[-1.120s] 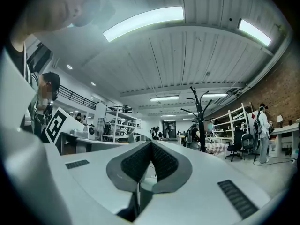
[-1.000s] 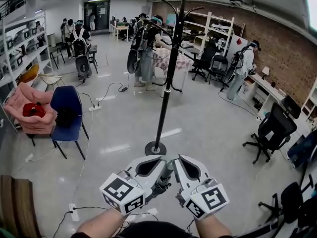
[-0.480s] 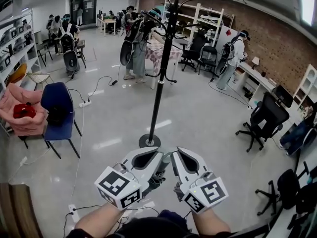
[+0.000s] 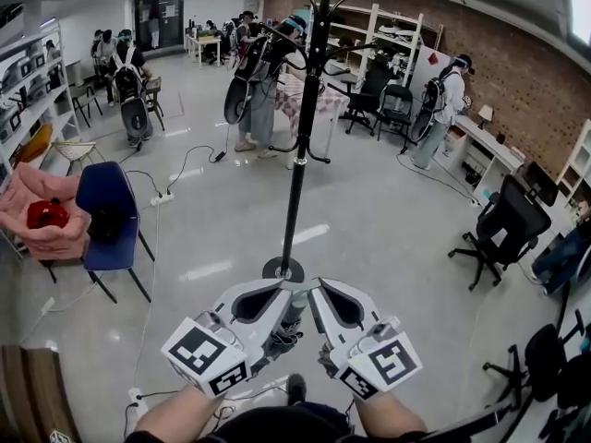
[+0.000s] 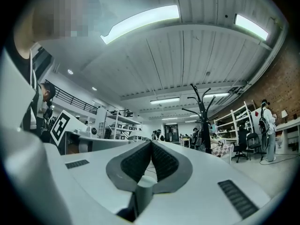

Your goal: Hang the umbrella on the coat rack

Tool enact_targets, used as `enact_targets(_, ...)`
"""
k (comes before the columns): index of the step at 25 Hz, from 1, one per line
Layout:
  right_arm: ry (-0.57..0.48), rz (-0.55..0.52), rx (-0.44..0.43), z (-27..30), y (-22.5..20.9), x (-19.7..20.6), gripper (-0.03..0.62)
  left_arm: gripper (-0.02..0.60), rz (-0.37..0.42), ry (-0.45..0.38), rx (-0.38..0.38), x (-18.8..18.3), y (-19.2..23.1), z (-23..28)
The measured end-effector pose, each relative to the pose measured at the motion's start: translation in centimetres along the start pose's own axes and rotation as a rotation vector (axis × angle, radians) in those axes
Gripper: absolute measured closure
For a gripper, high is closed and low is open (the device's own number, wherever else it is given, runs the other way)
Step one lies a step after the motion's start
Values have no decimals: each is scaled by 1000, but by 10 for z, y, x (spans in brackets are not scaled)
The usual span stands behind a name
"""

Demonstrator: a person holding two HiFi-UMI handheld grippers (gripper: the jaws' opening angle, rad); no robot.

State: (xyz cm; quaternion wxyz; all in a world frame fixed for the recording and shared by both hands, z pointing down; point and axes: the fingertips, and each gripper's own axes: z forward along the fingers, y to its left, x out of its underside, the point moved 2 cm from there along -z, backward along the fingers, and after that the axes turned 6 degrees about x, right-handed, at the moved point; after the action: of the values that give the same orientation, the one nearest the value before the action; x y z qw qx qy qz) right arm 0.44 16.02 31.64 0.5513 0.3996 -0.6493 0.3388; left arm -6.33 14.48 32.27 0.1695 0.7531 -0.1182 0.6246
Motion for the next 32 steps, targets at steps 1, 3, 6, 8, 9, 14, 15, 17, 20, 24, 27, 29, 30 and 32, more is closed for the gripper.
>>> enact_targets(1, -1, -7, -7, 4, -5, -1, 585, 571, 4, -1, -8, -1, 5, 5)
enact_targets(3, -3, -22, -22, 13, -17, -2, 585, 572, 3, -6, -27, -2, 17, 18)
enact_targets(6, -10, -27, -37, 23, -42, -2, 585, 572, 5, -7, -39, 1, 28, 43)
enact_targets(8, -4, -22, -41, 30, -61, 0, 585, 572, 3, -7, -48, 4, 35, 60)
enact_targets(9, 1, -17, -44, 34, -70, 1, 585, 571, 2, -6, -55, 5, 39, 68)
enact_targets(14, 8, -16, -81, 50, -104, 2, 585, 572, 4, 11, -66, 10, 56, 104)
enact_targets(15, 9, -18, -88, 53, -110, 2, 585, 572, 3, 17, -60, 12, 58, 112)
enact_targets(17, 17, -20, -95, 57, -123, 5, 585, 571, -3, 28, -58, 16, 63, 124)
enact_targets(20, 9, -9, -102, 60, -140, 6, 585, 572, 13, 25, -85, 18, 69, 137)
enact_targets(24, -9, -1, -113, 70, -159, 4, 585, 572, 22, 22, -98, 16, 77, 156)
enact_targets(27, -8, 7, -113, 76, -169, 5, 586, 571, 27, 31, -101, 18, 82, 166)
enact_targets(29, -8, 10, -112, 83, -173, 3, 586, 571, 30, 31, -103, 14, 89, 170)
enact_targets(30, -7, 11, -111, 88, -176, 2, 585, 571, 30, 29, -103, 12, 94, 173)
enact_targets(32, -3, 6, -109, 98, -180, 1, 585, 571, 30, 23, -102, 10, 105, 178)
